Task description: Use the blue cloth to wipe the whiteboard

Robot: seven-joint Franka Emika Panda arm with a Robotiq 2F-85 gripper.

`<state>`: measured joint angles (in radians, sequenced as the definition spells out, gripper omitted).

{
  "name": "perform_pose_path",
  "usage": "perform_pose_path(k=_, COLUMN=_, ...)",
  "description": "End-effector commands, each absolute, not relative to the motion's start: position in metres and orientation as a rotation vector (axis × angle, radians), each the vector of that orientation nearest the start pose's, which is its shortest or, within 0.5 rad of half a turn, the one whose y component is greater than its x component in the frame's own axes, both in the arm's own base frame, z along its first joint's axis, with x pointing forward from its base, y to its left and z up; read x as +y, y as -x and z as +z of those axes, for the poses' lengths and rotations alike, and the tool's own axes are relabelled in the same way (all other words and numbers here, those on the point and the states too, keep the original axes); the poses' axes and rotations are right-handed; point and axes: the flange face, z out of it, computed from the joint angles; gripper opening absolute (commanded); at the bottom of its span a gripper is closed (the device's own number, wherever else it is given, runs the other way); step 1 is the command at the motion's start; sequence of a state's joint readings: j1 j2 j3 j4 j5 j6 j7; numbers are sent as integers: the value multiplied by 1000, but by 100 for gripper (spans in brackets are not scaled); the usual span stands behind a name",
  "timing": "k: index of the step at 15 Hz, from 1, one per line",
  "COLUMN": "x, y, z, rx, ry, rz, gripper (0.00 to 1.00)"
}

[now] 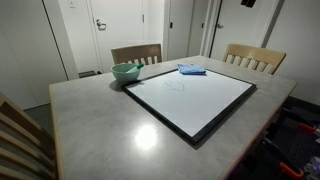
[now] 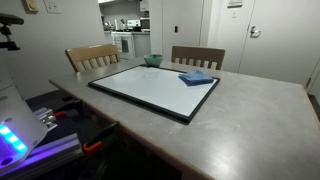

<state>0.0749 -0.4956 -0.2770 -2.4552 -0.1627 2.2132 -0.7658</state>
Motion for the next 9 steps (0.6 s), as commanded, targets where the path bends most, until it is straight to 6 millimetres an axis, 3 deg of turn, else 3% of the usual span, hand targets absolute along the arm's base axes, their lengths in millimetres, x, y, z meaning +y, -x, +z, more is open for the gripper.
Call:
perform_pose_path(k=1, x=-129, y=-442, z=466, rx=-1128, ry=3047, rz=-385, gripper=100)
perform_pose_path(k=9, x=-174, y=-501, z=409, rx=-1206, ry=2892, rz=-363, gripper=100)
